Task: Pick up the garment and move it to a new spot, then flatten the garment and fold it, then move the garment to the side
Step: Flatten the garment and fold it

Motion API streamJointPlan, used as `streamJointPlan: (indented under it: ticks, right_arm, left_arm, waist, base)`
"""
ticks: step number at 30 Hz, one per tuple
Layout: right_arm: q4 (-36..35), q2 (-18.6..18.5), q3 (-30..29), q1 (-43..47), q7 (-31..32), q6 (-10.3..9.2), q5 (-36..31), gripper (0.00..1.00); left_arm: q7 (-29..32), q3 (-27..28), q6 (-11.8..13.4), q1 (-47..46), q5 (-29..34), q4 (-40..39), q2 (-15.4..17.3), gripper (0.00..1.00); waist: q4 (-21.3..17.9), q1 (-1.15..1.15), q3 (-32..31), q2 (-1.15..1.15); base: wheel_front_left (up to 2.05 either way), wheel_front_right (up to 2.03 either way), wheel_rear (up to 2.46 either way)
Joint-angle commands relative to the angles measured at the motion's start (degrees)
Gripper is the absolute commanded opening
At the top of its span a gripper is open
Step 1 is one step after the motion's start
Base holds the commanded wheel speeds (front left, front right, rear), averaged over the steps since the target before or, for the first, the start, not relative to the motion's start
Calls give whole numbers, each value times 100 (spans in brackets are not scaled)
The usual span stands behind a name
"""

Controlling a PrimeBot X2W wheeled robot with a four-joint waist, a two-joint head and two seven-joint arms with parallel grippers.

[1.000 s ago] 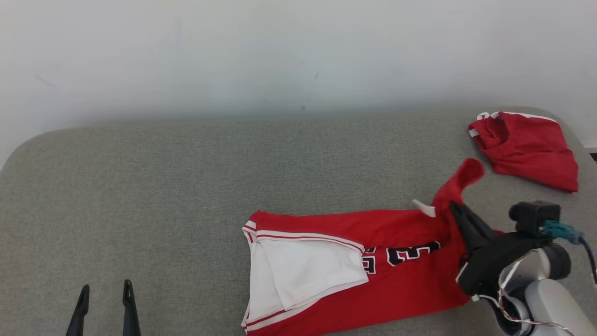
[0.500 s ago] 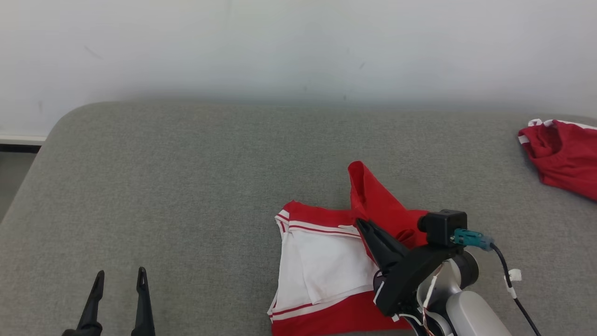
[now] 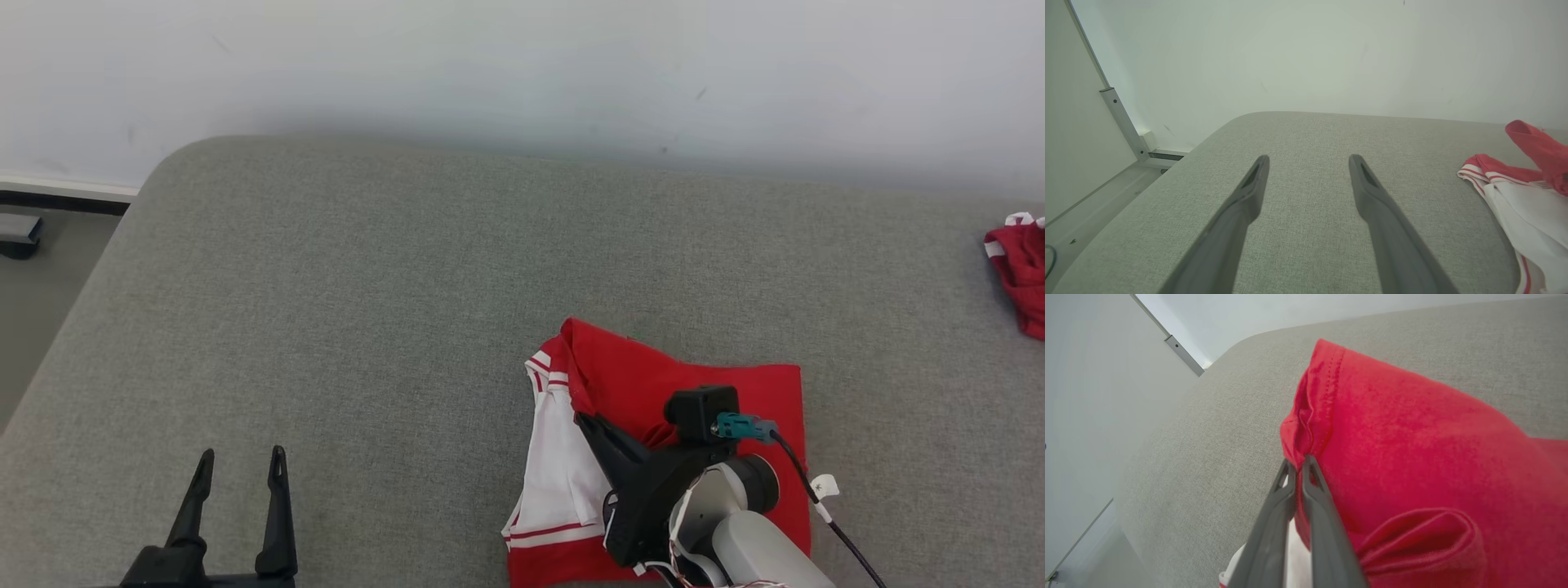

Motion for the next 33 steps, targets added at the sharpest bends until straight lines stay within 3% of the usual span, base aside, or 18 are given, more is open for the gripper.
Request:
streamJointPlan:
  ticks: [1,7,8,9,17,24,33]
  right_arm:
    - [65,29,68,-59,-83,-1,101,0]
    - [510,29,472,-284,-464,-1,470,0]
    - [567,30,523,-329,-591,-1,464,18]
    - [625,32,594,-354,-660,0,556,100]
    - [779,11,641,-559,-1364,-1,441,100]
    - [355,-459,144,-245,-1706,-1,241,100]
    - [-574,-806,-585,685,-1390,-1,-36,100]
  left_arm:
    - [-18,0,1,-69,-21,25,-16,100]
    - [-18,-1,-25,-135,-6,91,-21,100]
    - [-18,1,-30,-143,-2,108,-21,100]
    - [-18,6,-33,-140,2,123,-21,100]
    - [-18,62,-42,41,79,167,26,100]
    - [-17,104,-48,244,98,176,85,100]
    - [-18,104,-36,426,125,46,57,100]
  waist:
    - [25,0,21,-1]
    - [0,0,21,-1]
    - [-11,0,12,-1]
    - [-21,0,-2,-1]
    - [-165,0,-230,-1]
    - [-303,0,-481,-1]
    - [-402,0,-538,-1]
  base:
    - [0,0,0]
    - [0,0,0]
    - [0,0,0]
    - [0,0,0]
    - [0,0,0]
    - [0,0,0]
    - [0,0,0]
